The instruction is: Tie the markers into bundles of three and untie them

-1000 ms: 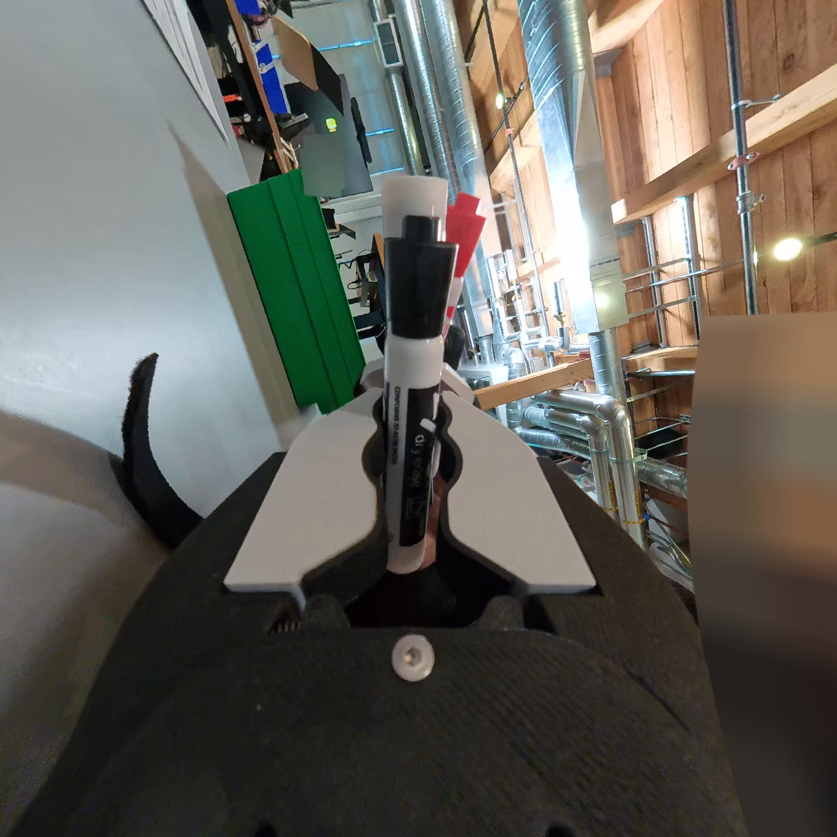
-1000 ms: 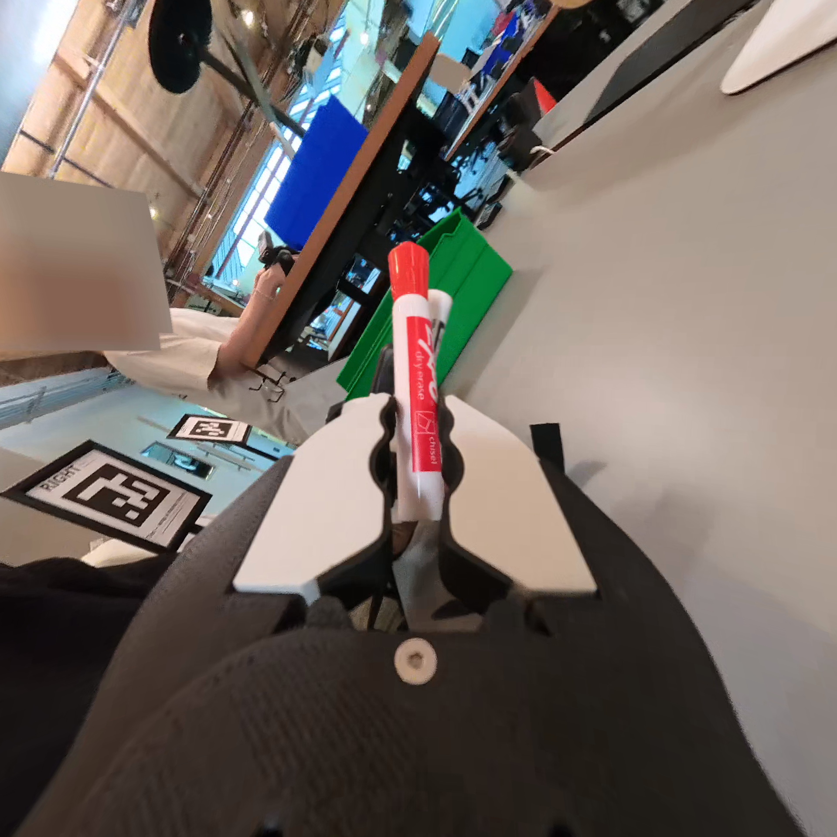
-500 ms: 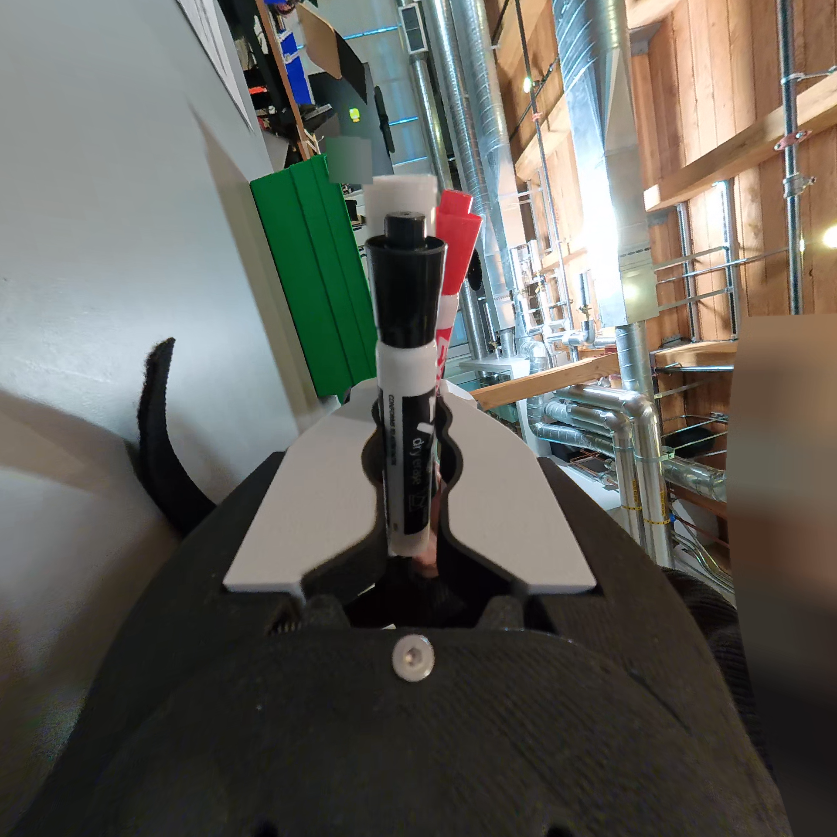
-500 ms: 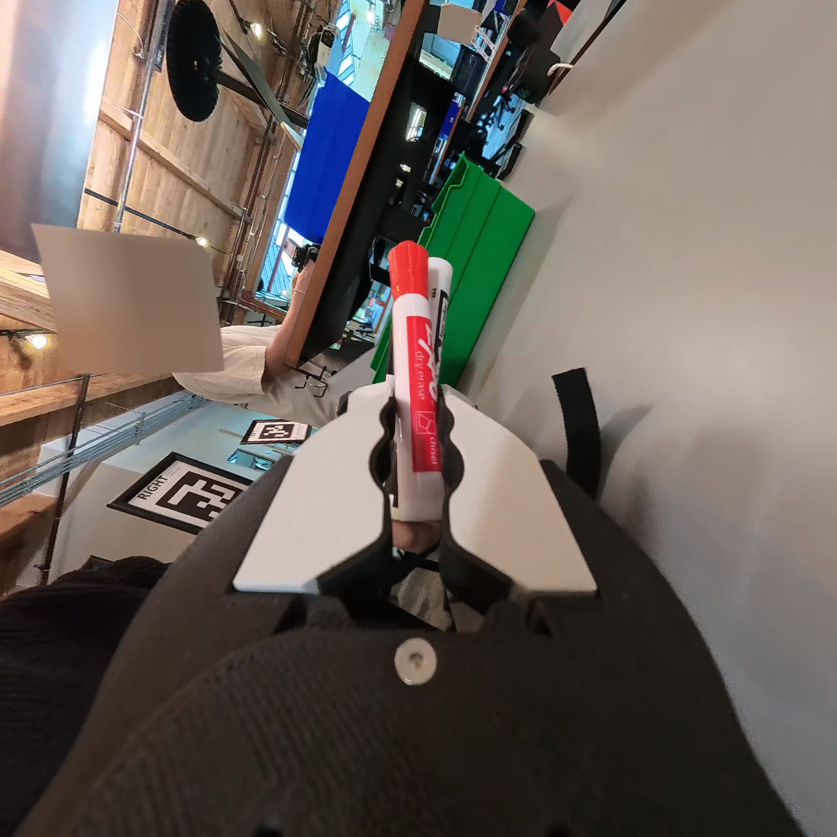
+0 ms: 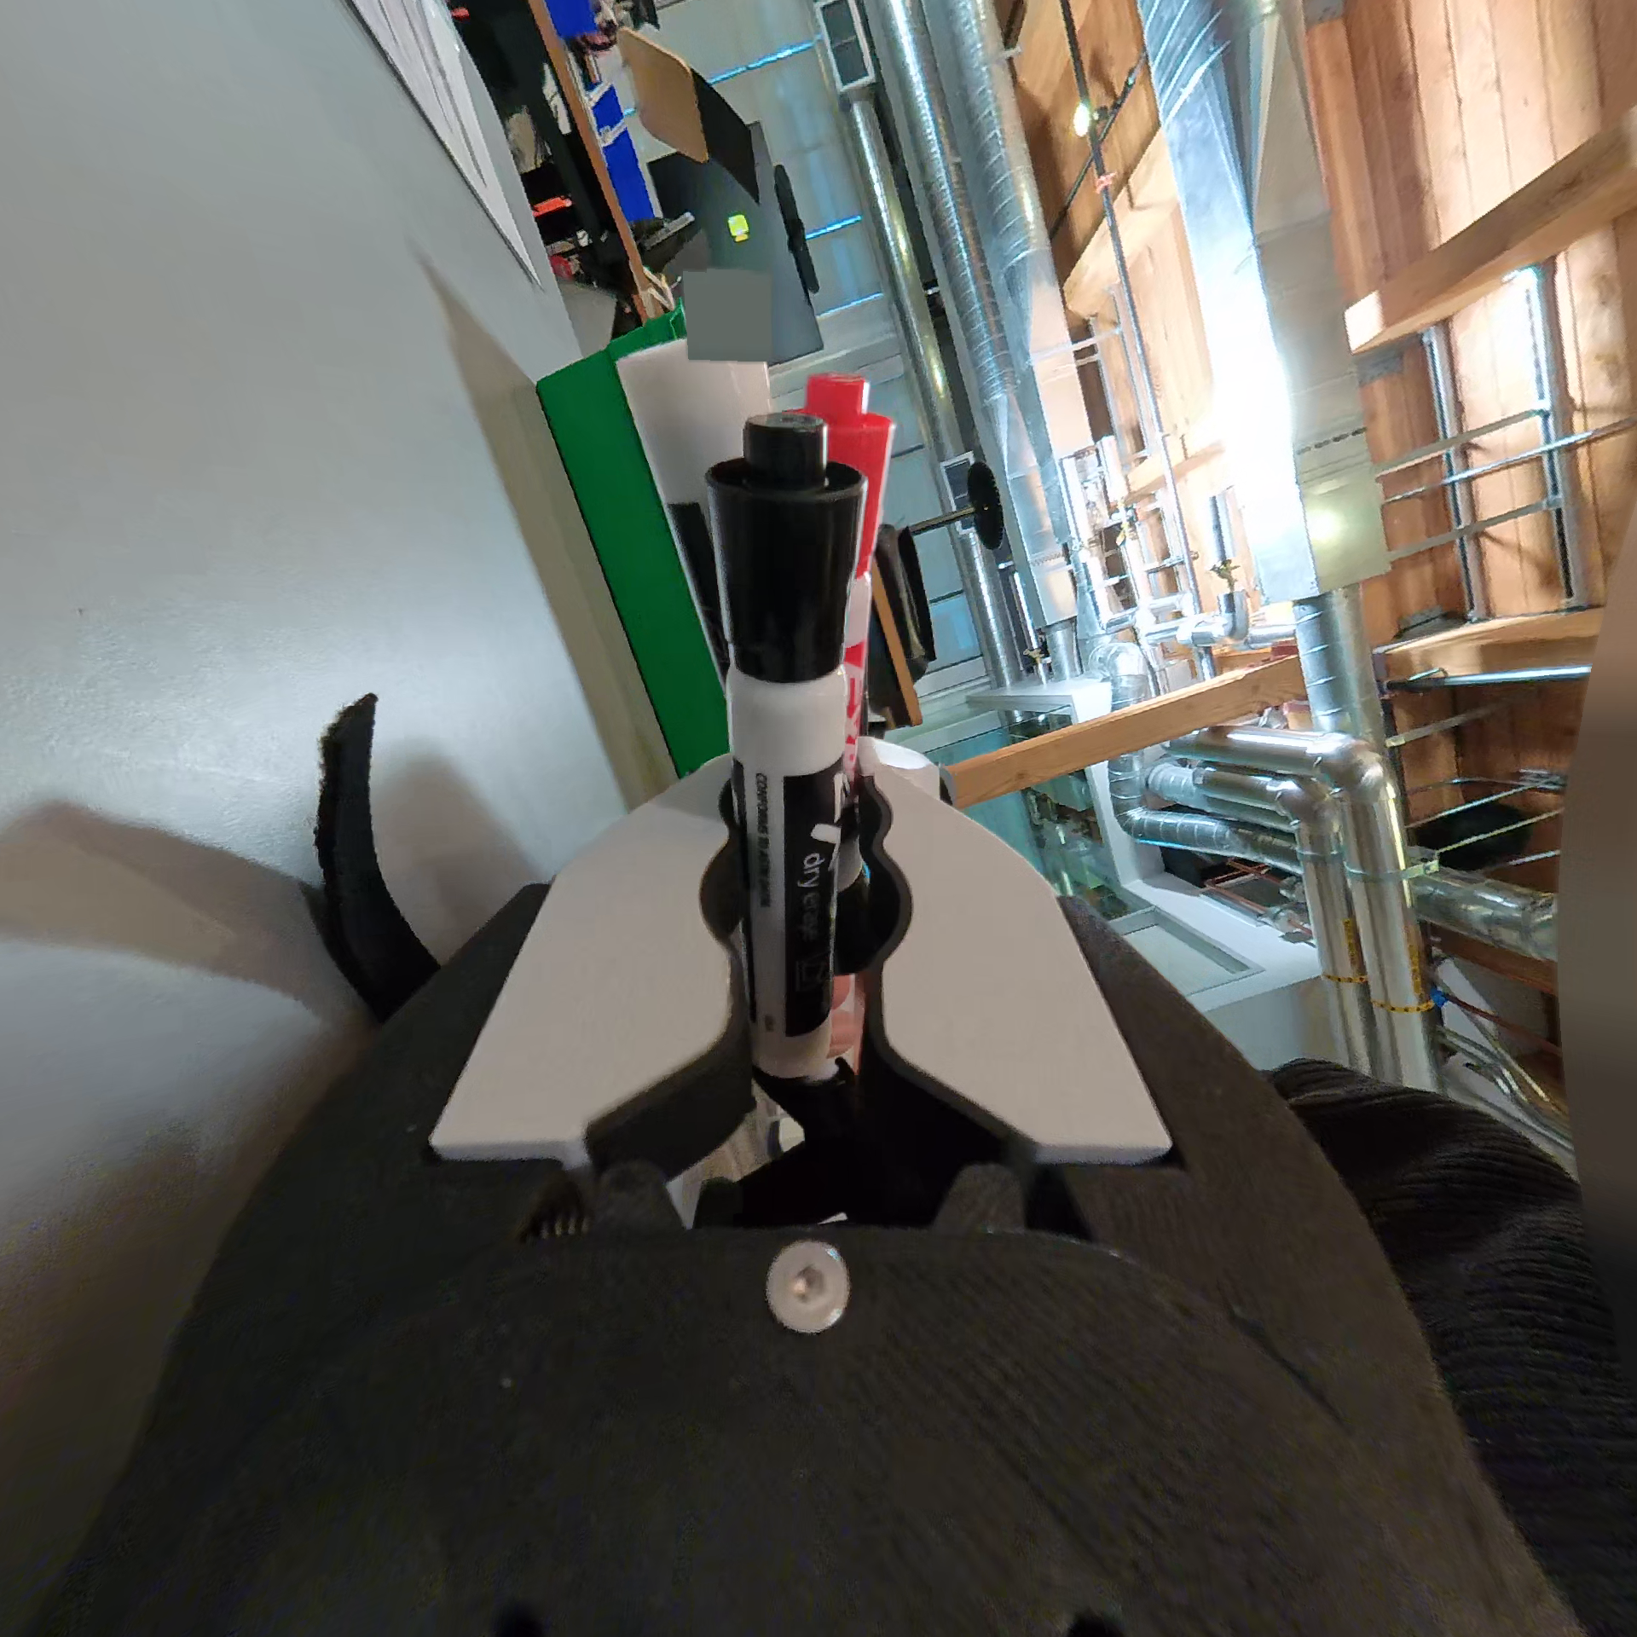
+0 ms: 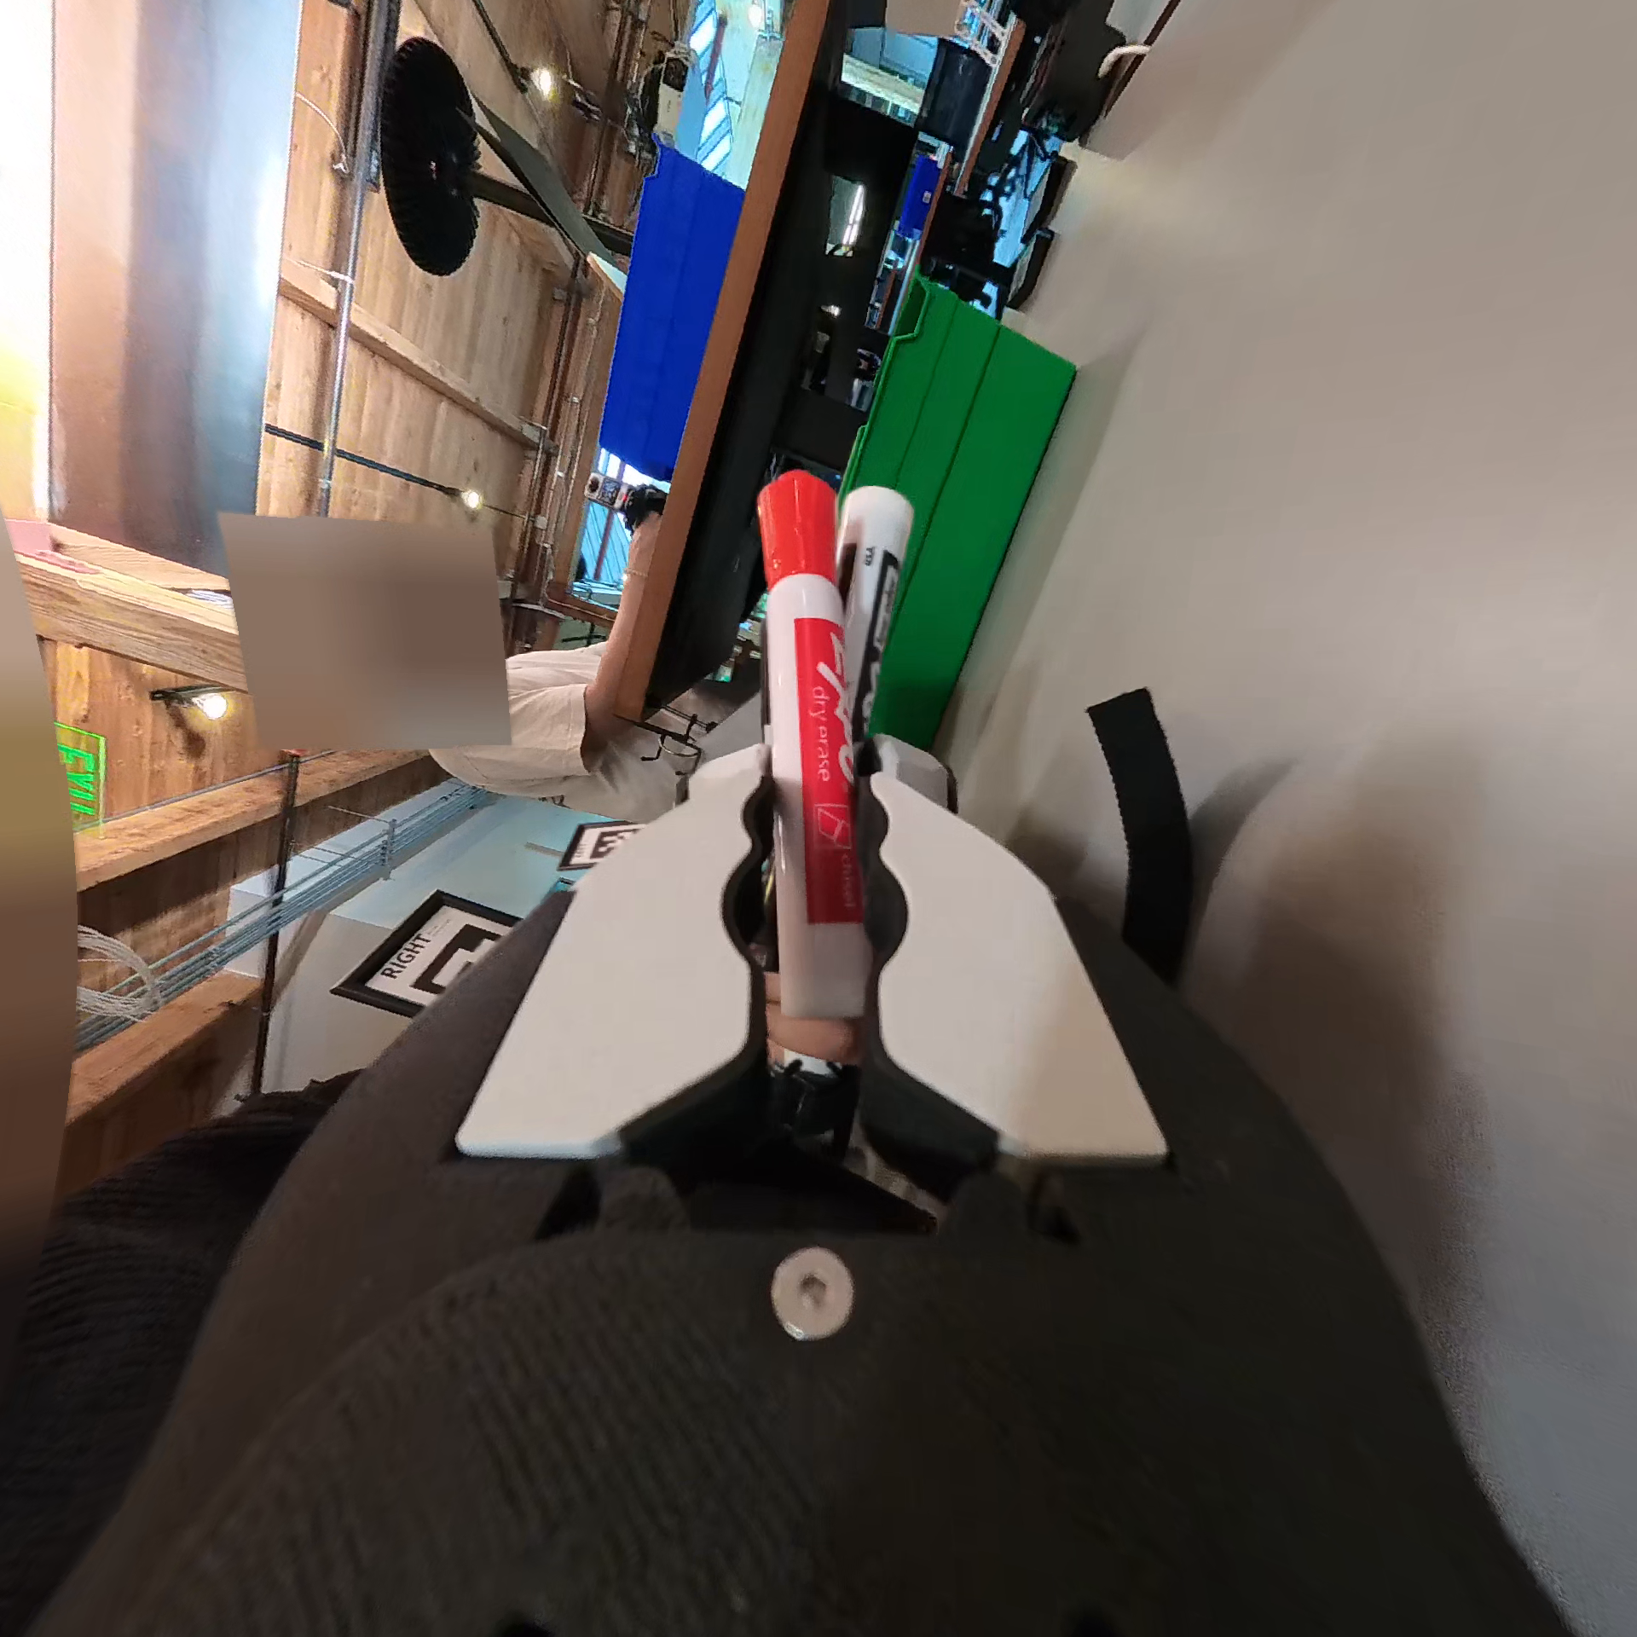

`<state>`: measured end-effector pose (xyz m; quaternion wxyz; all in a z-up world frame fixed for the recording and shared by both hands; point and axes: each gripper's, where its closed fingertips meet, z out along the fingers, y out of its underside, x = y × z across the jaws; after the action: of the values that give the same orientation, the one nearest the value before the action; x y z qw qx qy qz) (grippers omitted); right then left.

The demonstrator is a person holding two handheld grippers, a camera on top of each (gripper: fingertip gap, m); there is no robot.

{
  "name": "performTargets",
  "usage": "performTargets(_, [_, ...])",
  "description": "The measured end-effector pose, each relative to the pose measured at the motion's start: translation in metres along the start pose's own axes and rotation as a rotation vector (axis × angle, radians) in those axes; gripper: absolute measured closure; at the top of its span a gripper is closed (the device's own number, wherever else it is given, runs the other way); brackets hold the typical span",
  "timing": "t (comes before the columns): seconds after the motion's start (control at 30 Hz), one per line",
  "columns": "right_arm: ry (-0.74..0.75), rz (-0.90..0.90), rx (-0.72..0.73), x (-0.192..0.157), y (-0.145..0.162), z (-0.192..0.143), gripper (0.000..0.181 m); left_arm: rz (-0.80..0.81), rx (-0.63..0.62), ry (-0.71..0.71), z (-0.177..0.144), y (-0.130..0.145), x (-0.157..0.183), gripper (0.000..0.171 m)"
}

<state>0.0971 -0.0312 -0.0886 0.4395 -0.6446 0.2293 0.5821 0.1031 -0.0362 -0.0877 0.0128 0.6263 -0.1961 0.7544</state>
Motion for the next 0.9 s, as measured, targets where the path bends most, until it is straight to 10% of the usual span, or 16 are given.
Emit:
performTargets(0.53, [-0.121,0.205,-0.01,0.0019,0.0045,0.0005,0.163,0.073,-0.005,-0.033,-0.0006,0.0006,-0.0009,0.146])
performTargets(0.9, [-0.054,0.032,-0.046,0.0009,0.0017,-0.0017,0.163,0.036,-0.009,-0.014,0.0005,0.0013,-0.0002,0.149])
